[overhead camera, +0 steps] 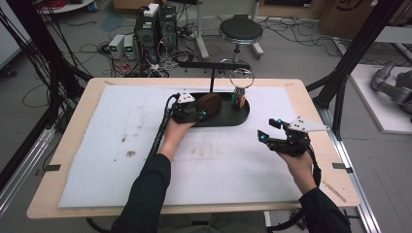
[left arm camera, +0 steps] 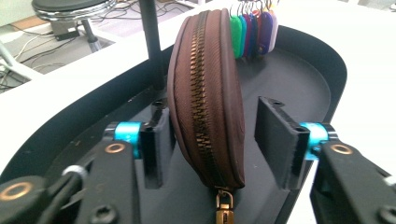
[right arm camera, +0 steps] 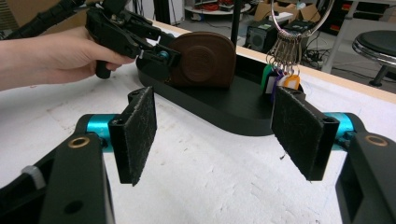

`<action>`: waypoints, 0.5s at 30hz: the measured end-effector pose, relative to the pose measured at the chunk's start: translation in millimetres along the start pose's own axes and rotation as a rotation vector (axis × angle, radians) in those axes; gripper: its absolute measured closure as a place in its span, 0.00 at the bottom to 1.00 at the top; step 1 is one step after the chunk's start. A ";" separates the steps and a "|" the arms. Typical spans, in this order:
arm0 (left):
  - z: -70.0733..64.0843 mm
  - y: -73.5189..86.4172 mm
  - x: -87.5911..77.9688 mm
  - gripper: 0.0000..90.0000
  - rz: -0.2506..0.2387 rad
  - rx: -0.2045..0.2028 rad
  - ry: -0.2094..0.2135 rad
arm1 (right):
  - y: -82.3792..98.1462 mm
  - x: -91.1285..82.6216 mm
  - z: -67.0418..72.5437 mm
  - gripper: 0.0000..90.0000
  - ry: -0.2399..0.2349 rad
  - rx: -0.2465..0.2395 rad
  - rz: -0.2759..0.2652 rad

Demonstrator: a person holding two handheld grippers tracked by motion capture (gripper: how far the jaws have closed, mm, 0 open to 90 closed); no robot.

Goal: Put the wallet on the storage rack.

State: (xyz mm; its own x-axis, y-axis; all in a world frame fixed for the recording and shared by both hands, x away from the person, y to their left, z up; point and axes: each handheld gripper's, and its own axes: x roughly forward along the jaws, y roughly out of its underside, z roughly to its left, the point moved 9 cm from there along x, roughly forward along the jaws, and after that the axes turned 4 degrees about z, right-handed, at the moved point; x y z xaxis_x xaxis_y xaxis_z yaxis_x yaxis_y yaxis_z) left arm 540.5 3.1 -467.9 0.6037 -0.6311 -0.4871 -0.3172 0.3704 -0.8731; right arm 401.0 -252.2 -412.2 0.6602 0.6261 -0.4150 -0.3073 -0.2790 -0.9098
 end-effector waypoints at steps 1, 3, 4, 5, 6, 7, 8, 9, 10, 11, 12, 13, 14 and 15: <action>0.4 -0.8 -2.1 0.45 0.005 -0.004 -0.004 | 0.2 -0.1 -0.1 0.36 0.001 0.003 0.001; 0.2 -2.9 -7.1 0.39 0.012 -0.018 -0.005 | -0.2 0.1 -0.4 0.36 0.002 -0.001 -0.002; -0.1 -4.1 -10.0 0.36 0.017 -0.023 -0.006 | -0.2 0.1 -0.1 0.36 0.001 0.000 -0.001; -0.1 -4.1 -10.0 0.34 0.017 -0.023 -0.006 | -0.2 0.5 -0.3 0.36 0.003 -0.001 -0.001; -2.4 -6.7 -16.2 0.33 0.024 -0.015 -0.006 | -0.2 0.7 -0.2 0.36 0.003 -0.001 0.000; -3.7 -7.9 -19.7 0.32 0.024 -0.003 -0.009 | 0.0 1.1 -0.2 0.36 0.005 -0.004 0.001; -5.3 -9.1 -23.3 0.32 0.033 0.007 -0.006 | -0.2 1.5 -0.1 0.36 0.003 -0.007 0.001; -7.5 -10.5 -26.3 0.31 0.037 0.014 -0.001 | -0.4 2.0 -0.4 0.36 0.006 -0.010 -0.002; -9.9 -11.7 -29.7 0.29 0.046 0.026 0.003 | 0.0 2.3 0.2 0.36 0.004 -0.006 0.003; -12.4 -13.1 -33.4 0.29 0.051 0.035 0.007 | 0.2 2.6 0.0 0.36 0.005 -0.007 0.004; -15.2 -15.0 -37.7 0.29 0.044 0.040 0.012 | 0.2 2.8 0.1 0.36 0.006 -0.006 0.005; -18.2 -17.2 -42.2 0.29 0.027 0.045 0.016 | 0.3 3.2 0.0 0.36 0.005 -0.010 0.006; -21.1 -18.6 -47.4 0.29 0.016 0.051 0.016 | 0.4 3.4 0.0 0.36 0.005 -0.010 0.007; -24.5 -20.0 -52.5 0.29 0.002 0.055 0.020 | 0.6 3.6 0.0 0.36 0.007 -0.010 0.009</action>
State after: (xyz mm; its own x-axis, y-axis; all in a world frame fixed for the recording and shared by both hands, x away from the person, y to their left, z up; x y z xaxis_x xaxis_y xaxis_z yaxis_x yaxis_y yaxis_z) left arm 497.2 12.1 -425.4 0.5880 -0.6438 -0.4897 -0.2776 0.4080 -0.8698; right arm 403.2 -250.2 -414.3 0.6619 0.6188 -0.4229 -0.3063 -0.2917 -0.9061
